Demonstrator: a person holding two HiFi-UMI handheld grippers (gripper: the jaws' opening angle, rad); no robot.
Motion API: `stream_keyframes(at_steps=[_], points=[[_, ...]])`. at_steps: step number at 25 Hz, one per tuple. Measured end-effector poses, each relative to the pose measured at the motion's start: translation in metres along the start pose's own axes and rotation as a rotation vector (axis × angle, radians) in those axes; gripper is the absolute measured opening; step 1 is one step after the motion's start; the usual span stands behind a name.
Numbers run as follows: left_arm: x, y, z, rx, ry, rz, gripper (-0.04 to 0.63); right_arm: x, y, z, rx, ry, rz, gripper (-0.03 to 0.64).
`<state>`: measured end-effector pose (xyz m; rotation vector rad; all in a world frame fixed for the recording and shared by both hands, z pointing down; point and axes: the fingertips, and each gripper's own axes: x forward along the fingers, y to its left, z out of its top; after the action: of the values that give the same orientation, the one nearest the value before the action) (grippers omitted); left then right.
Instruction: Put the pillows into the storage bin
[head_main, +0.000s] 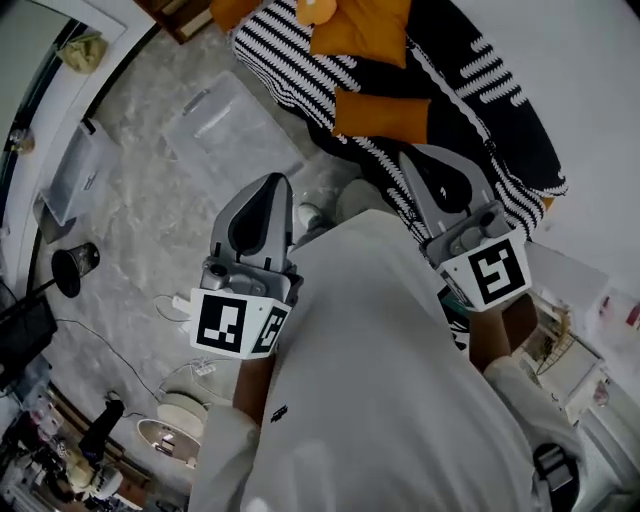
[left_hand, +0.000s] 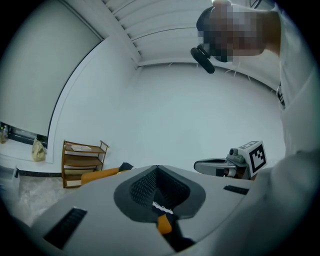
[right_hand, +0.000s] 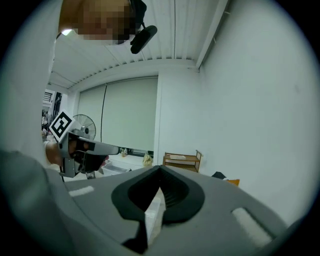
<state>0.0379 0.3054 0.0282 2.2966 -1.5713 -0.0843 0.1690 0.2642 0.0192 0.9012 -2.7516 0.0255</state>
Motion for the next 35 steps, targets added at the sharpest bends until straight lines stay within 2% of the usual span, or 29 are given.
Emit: stream_keyframes(at_steps=[5,19,24,30,35], points=[[0.025,-0.001,0.003,-0.003,0.009,-0.027,0.008,0.005,-0.018,-0.007,0.013,0.008,-0.015,0.012],[0.118,0.04,0.036,-0.028,-0.018,0.022,0.008,0.093,-0.1,0.016,0.018,-0.047,0.029,0.012],[0.161,0.051,0.048,-0.074,-0.036,0.016,0.008,0.122,-0.137,0.019,0.027,-0.051,0.059,0.012],[0.209,0.071,0.068,-0.063,-0.042,0.065,0.008,0.162,-0.185,0.02,0.034,-0.063,0.09,0.012],[0.248,0.088,0.069,-0.072,-0.014,0.105,0.008,0.199,-0.227,0.01,0.017,-0.068,0.13,0.012]])
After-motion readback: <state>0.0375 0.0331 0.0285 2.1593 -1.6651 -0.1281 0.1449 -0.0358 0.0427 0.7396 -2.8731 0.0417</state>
